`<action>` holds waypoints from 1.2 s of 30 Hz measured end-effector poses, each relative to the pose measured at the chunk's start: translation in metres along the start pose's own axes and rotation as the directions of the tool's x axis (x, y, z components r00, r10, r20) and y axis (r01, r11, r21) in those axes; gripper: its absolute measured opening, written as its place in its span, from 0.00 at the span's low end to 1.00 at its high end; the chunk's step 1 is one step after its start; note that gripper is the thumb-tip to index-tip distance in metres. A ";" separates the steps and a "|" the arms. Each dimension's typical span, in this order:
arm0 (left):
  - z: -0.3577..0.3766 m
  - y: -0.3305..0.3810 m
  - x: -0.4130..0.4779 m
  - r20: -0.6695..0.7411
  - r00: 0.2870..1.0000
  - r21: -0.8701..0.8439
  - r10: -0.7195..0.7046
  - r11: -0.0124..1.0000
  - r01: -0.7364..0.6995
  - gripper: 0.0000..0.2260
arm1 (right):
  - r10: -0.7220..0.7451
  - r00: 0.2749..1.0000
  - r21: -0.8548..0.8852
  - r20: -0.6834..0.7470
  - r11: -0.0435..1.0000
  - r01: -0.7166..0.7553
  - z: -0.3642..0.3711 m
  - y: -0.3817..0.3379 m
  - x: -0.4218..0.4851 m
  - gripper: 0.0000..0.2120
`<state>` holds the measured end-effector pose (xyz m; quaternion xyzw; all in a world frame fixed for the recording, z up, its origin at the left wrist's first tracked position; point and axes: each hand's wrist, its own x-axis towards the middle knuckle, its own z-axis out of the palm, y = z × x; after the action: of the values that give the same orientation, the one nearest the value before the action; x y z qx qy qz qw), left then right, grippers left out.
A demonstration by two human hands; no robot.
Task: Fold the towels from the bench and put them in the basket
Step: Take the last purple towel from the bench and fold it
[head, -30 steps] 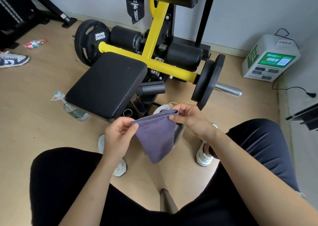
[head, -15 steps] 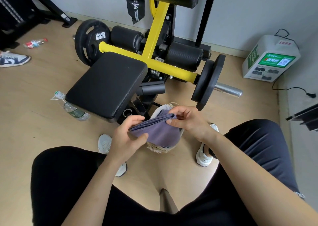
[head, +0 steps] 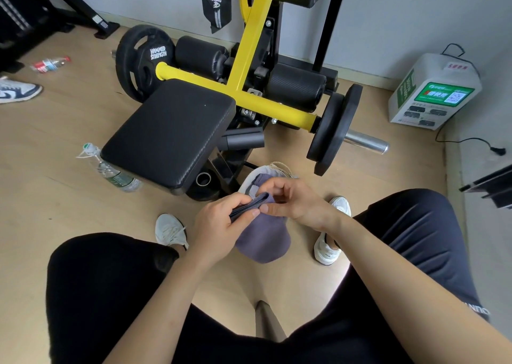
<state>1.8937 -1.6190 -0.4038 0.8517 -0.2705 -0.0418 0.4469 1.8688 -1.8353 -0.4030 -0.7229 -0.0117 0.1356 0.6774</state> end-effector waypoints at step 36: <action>-0.054 -0.061 0.012 -0.443 0.648 -0.374 -0.619 0.785 0.494 0.06 | 0.145 0.774 -0.005 -0.616 0.982 -0.188 -0.050 0.024 0.009 0.07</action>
<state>1.9469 -1.5575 -0.4167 0.8135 0.1507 0.0361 0.5606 1.8841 -1.8840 -0.4260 -0.7480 0.2678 -0.0471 0.6055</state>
